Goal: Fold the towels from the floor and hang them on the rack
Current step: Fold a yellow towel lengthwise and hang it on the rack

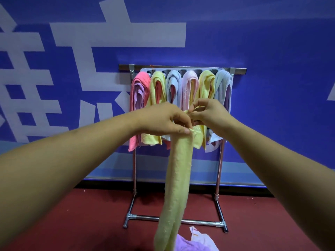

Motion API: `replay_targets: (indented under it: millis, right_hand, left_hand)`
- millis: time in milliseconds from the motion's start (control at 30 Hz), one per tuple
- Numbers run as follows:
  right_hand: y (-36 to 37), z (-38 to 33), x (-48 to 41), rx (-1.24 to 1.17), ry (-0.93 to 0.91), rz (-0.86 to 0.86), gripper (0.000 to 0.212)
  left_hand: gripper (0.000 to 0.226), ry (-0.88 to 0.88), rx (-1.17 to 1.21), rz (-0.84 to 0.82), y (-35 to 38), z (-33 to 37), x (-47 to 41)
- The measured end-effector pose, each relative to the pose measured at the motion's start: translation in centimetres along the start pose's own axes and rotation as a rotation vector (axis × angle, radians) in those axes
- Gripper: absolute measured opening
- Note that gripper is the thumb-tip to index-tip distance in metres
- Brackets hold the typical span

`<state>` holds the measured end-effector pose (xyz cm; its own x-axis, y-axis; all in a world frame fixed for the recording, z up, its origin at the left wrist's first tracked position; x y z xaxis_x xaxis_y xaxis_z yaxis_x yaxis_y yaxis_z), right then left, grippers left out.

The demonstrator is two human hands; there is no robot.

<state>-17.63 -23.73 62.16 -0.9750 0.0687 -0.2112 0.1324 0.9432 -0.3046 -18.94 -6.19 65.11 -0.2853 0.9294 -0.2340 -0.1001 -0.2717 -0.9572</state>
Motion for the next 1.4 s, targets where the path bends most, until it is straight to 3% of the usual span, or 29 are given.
replay_targets:
  millis: [133,233,333,400,567,733,900,967,1100,1233,1333,1400]
  right_hand:
    - [0.9,-0.3,0.7,-0.101,0.064,-0.119,0.017]
    - [1.8,-0.6,1.2,-0.191,0.086,-0.275,0.024]
    - [2.0,-0.8,1.4,-0.05,0.012,-0.241,0.026]
    - [2.2,-0.7,1.4,0.015,-0.026,-0.196,0.02]
    - [2.2,-0.4,1.2,-0.009,-0.051,-0.125,0.017]
    - [1.7,-0.2,1.1,-0.089,0.011,-0.1,0.008]
    - [1.2,0.2,1.1,-0.034,0.031,-0.029,0.015]
    - [0.8,0.2,1.3,-0.024,0.03,0.0,0.009]
    - [0.0,-0.5,1.4,-0.218,0.02,0.022,0.008]
    - [0.3,-0.7,1.1,-0.207,0.029,0.058,0.011]
    - [0.4,-0.6,1.0,-0.271,0.047,0.059,0.014]
    - [0.3,-0.5,1.1,-0.255,0.047,0.052,0.013]
  left_hand:
    - [0.014,-0.178,-0.114,0.26,-0.7,-1.9,0.5]
    - [0.014,-0.248,-0.102,0.361,-0.7,-2.7,0.8]
    - [0.009,-0.28,-0.063,0.439,-0.4,-2.9,1.0]
    - [0.019,-0.311,-0.003,0.499,-0.4,-3.2,1.1]
    - [0.021,-0.328,0.053,0.456,-0.8,-3.1,1.2]
    - [0.029,-0.295,-0.052,0.186,-1.3,-3.1,1.6]
    - [0.024,-0.285,-0.245,0.183,-1.0,-4.0,1.6]
    - [0.028,-0.298,-0.156,0.173,-1.2,-4.6,1.9]
    - [0.031,-0.263,0.374,0.455,-1.4,-4.7,2.2]
    - [0.012,-0.274,0.427,0.577,-0.6,-5.6,1.5]
    - [0.035,-0.302,0.566,0.617,0.0,-5.7,1.0]
    - [0.02,-0.312,0.483,0.595,0.2,-5.4,0.8]
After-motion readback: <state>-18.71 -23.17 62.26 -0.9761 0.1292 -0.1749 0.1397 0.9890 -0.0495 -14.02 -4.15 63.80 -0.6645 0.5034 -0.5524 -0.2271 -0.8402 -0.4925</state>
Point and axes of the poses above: each hand's wrist, its own x-axis away from the middle knuckle, its own y-axis out of the palm, z = x × y, the point moved 3 cm from there along -x, towards the middle knuckle, and after that the axes turned 11 degrees about y, right-handed, at the moved point
